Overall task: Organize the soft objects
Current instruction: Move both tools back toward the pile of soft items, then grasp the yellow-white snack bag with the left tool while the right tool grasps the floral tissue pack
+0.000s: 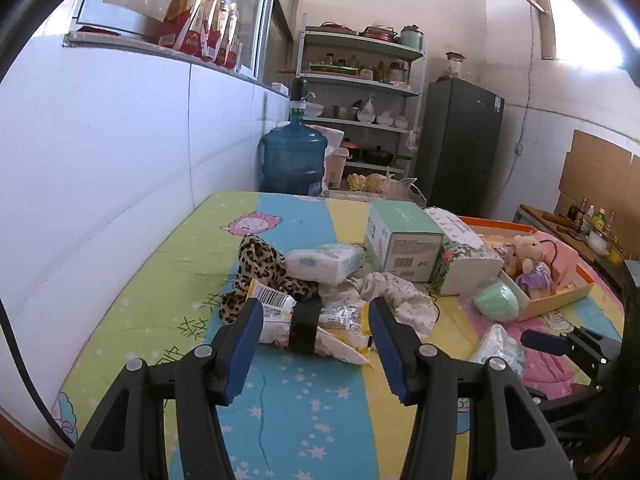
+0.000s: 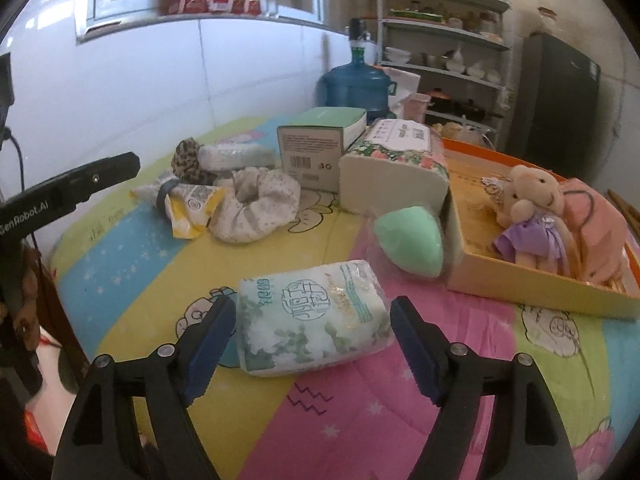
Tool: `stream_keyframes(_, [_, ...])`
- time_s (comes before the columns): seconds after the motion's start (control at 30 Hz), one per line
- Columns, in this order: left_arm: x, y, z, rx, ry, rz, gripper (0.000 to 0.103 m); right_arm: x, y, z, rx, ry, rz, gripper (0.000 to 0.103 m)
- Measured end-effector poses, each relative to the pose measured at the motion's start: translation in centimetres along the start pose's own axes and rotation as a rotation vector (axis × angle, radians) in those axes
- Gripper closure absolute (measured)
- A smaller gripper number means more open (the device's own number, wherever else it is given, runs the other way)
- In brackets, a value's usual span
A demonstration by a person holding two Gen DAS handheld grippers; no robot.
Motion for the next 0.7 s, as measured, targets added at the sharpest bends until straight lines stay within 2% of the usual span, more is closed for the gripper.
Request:
stream_keyframes(0.33, [0.6, 1.2, -1.2, -0.018, -0.018, -0.035, 0.048, -0.6, 1.6, -0.2, 0.020, -0.002, -0.047, 0.022])
stream_keyframes(0.5, [0.8, 1.8, -2.2, -0.033, -0.037, -0.054, 0.048, -0.8, 1.3, -0.7, 0.031, 0.013, -0.012, 0.034])
stream_keyframes(0.7, [0.8, 2.4, -2.9, -0.035, -0.053, -0.071, 0.048, -1.3, 0.8, -0.8, -0.009, 0.053, 0.020, 0.040])
Point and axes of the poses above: each gripper's, at about its wrist camera, not at the fingertips, and y roughly the way its jaws point, z to its right, x to its underside, the point moved 2 cm from there along y, roughly the way its jaws point, and after that the axes turned 7 degrees about y, right-handed, at the moved point
